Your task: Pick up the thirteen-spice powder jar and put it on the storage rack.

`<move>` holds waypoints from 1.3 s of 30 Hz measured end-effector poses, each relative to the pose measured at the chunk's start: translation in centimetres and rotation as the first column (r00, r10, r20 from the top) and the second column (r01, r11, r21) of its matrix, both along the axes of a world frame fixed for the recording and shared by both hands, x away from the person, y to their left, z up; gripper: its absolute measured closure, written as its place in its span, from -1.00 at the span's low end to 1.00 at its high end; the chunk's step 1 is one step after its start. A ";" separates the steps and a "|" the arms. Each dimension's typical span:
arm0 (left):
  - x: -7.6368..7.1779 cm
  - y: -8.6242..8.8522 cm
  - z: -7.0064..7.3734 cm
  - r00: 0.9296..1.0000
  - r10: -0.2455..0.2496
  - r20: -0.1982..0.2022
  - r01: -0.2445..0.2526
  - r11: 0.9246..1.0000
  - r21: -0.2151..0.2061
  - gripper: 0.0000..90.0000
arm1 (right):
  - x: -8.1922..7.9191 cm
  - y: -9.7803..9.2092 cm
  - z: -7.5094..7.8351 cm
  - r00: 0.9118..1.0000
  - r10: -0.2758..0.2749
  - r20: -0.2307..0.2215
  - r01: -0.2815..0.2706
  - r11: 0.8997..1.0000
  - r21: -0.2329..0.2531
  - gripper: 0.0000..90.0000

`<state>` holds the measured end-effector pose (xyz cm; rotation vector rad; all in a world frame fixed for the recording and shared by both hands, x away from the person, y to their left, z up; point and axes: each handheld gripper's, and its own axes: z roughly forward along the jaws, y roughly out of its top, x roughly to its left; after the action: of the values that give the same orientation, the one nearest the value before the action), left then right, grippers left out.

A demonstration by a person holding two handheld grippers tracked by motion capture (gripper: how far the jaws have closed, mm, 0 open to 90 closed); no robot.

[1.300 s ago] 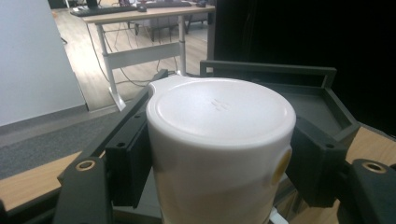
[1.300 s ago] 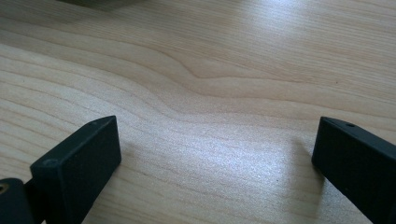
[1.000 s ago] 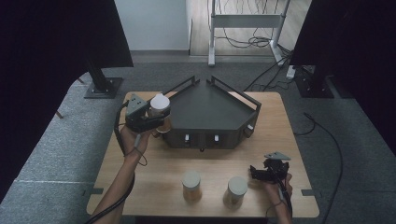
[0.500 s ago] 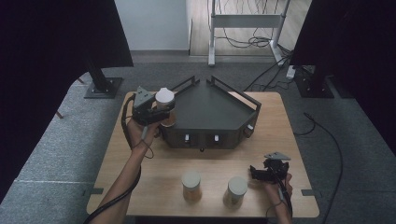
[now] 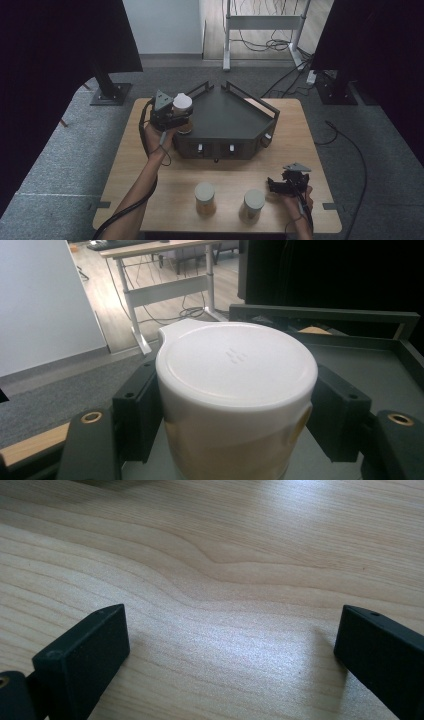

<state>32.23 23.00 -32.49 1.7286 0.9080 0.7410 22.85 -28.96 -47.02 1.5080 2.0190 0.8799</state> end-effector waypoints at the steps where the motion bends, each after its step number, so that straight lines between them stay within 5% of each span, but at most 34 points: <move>1: 0.0 0.0 0.0 1.000 0.001 -0.002 -0.001 1.000 -0.002 -0.31 | 0.0 0.0 0.0 1.000 0.000 0.000 0.000 1.000 0.000 -0.99; 25: 0.9 0.4 -0.2 0.999 0.015 -0.031 -0.015 1.000 -0.002 -0.39 | 0.0 0.0 0.0 1.000 0.003 0.000 -0.003 1.000 -0.001 -0.99; 39: 1.5 0.1 -0.2 0.999 -0.019 -0.047 0.020 0.999 0.030 -0.87 | 0.0 0.0 0.0 1.000 0.003 0.000 -0.003 1.000 -0.001 -0.99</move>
<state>33.69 23.07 -32.73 1.7856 0.9140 0.7078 22.86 -28.96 -47.01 1.5056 2.0218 0.8801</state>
